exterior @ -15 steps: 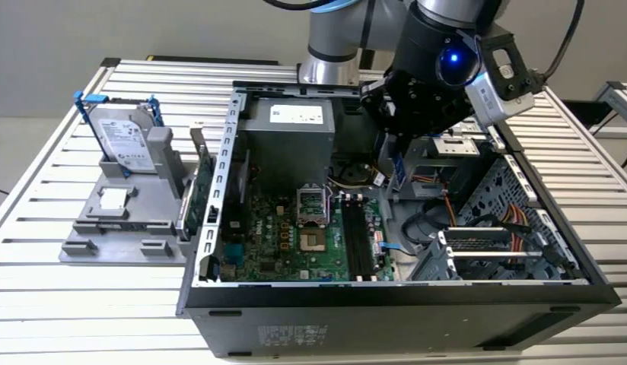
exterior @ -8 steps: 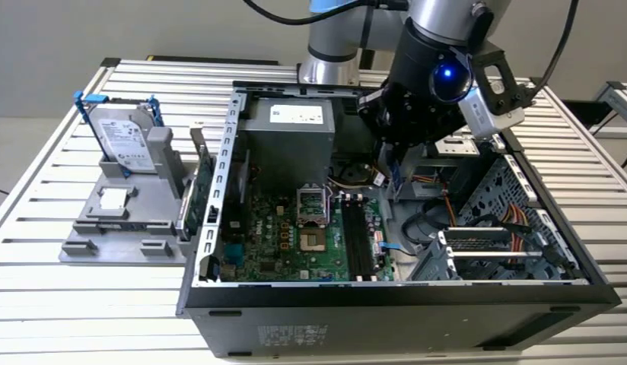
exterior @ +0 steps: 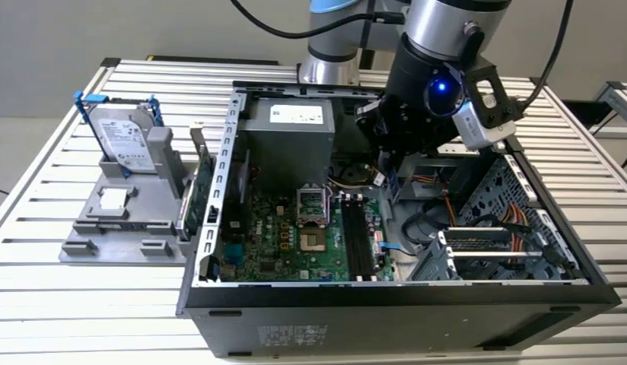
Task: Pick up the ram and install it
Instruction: 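Insert the ram into the slot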
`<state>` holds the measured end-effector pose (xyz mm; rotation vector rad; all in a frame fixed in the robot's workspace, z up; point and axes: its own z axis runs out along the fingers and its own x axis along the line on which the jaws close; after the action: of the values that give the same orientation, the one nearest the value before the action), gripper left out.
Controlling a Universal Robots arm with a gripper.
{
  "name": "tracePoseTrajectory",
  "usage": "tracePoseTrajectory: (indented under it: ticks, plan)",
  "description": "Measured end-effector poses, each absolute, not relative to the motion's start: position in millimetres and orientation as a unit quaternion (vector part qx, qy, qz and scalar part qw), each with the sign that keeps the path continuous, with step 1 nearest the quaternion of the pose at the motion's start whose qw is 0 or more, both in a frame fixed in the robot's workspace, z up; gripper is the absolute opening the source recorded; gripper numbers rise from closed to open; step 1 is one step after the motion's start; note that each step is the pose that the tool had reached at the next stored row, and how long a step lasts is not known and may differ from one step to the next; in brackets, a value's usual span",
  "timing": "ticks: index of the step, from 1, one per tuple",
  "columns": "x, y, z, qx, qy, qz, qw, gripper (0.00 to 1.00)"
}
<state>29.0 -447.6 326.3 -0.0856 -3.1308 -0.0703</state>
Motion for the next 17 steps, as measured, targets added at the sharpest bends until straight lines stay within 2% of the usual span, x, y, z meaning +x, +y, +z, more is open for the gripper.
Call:
tracePoseTrajectory:
  ticks: [17]
  plan:
    - [29,-449,308,-0.027,-0.999,-0.022,0.005,0.0]
